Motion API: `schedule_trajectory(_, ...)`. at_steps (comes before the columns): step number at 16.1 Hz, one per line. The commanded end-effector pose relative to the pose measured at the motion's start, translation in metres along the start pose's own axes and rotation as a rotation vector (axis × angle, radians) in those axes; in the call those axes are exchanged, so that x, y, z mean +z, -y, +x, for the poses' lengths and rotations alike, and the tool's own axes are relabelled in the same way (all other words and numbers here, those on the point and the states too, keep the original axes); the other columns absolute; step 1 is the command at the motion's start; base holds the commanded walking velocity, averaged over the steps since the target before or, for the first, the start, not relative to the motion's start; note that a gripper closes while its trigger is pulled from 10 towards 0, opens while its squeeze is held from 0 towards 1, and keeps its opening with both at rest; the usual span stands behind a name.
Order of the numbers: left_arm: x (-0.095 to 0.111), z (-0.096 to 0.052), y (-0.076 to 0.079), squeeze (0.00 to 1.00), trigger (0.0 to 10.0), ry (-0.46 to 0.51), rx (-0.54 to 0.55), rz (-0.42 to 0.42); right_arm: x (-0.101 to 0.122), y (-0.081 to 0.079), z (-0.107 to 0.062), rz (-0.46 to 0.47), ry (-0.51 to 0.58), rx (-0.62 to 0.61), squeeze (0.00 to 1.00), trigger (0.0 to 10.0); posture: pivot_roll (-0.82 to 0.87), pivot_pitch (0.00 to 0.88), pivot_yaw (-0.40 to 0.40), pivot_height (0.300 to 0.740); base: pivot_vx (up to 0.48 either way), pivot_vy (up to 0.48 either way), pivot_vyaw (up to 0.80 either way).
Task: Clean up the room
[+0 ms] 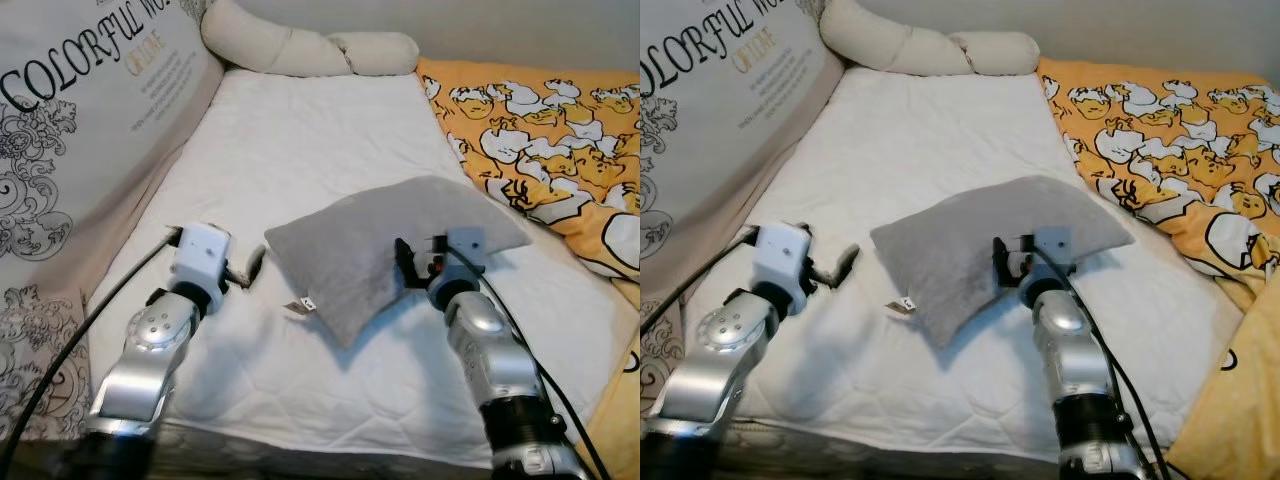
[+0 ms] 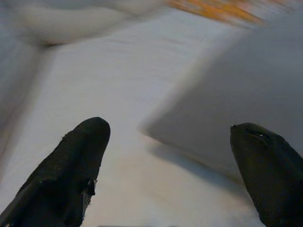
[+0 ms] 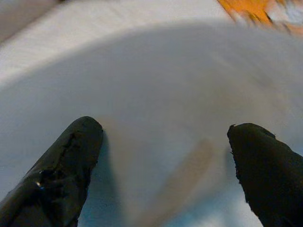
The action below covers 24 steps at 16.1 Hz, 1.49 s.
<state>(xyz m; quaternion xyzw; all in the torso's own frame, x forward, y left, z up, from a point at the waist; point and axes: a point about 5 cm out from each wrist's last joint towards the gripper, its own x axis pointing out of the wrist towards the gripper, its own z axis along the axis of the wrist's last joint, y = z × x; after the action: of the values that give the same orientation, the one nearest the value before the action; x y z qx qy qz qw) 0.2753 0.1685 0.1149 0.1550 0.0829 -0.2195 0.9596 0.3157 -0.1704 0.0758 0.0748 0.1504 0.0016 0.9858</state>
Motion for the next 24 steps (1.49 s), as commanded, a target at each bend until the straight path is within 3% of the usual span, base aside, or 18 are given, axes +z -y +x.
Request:
schedule_trajectory(1,-0.001,-0.001,0.011,0.0,10.0,-0.006,-0.124,0.021,-0.004,0.018,0.001,0.071,-0.049,-0.056,1.0,10.0,0.07,0.0,0.01,0.74,0.0,0.0,0.0)
schedule_trajectory(5,-0.003,-0.003,0.012,0.0,10.0,-0.013,-0.115,0.011,-0.003,0.018,0.001,0.079,-0.047,-0.075,1.0,10.0,0.07,0.0,-0.004,0.74,0.0,0.0,0.0)
schedule_trajectory(7,-0.004,-0.006,0.012,0.0,10.0,-0.013,-0.133,0.008,-0.005,0.021,0.005,0.162,-0.075,-0.102,1.0,10.0,0.08,0.0,-0.012,0.74,0.0,0.0,0.0)
schedule_trajectory(8,-0.002,-0.007,0.013,0.0,10.0,-0.005,-0.158,0.007,-0.008,0.022,0.011,0.368,-0.099,-0.12,1.0,10.0,0.08,0.0,-0.012,0.74,0.0,0.0,0.0)
schedule_trajectory(11,0.002,-0.008,0.014,0.0,10.0,0.003,-0.199,0.007,-0.02,0.016,0.02,0.664,-0.173,-0.081,1.0,10.0,0.1,0.0,-0.02,0.74,0.0,0.0,0.0)
schedule_trajectory(13,0.002,-0.01,0.014,0.0,10.0,0.002,-0.213,0.009,-0.025,0.007,0.024,0.792,-0.209,-0.024,1.0,10.0,0.1,0.0,-0.019,0.74,0.0,0.0,0.0)
schedule_trajectory(15,0.002,-0.011,0.014,0.0,10.0,-0.003,-0.222,0.015,-0.028,0.0,0.026,0.848,-0.231,-0.006,1.0,10.0,0.11,0.0,-0.015,0.74,0.0,0.0,0.0)
schedule_trajectory(16,0.002,-0.011,0.013,0.0,10.0,-0.005,-0.228,0.02,-0.025,-0.003,0.03,0.904,-0.209,0.034,0.74,10.0,0.11,0.0,-0.014,0.74,0.0,0.0,0.0)
schedule_trajectory(17,0.002,-0.011,0.013,0.0,10.0,-0.006,-0.232,0.023,-0.02,-0.006,0.032,0.946,-0.177,0.064,0.0,10.0,0.11,0.0,-0.011,0.74,0.0,0.0,0.0)
schedule_trajectory(21,0.003,-0.01,0.014,0.0,10.0,-0.006,-0.246,0.03,-0.006,-0.015,0.038,1.018,-0.089,0.174,0.0,10.0,0.12,0.0,-0.014,0.74,0.0,0.0,0.0)
schedule_trajectory(23,0.003,-0.01,0.015,0.0,10.0,-0.008,-0.25,0.033,-0.012,-0.017,0.038,0.996,-0.116,0.15,0.0,10.0,0.12,0.0,-0.014,0.74,0.0,0.0,0.0)
schedule_trajectory(24,0.003,-0.01,0.015,0.0,10.0,-0.009,-0.251,0.035,-0.014,-0.017,0.037,0.993,-0.128,0.139,0.0,8.5,0.12,0.0,-0.015,0.74,0.0,0.0,0.0)
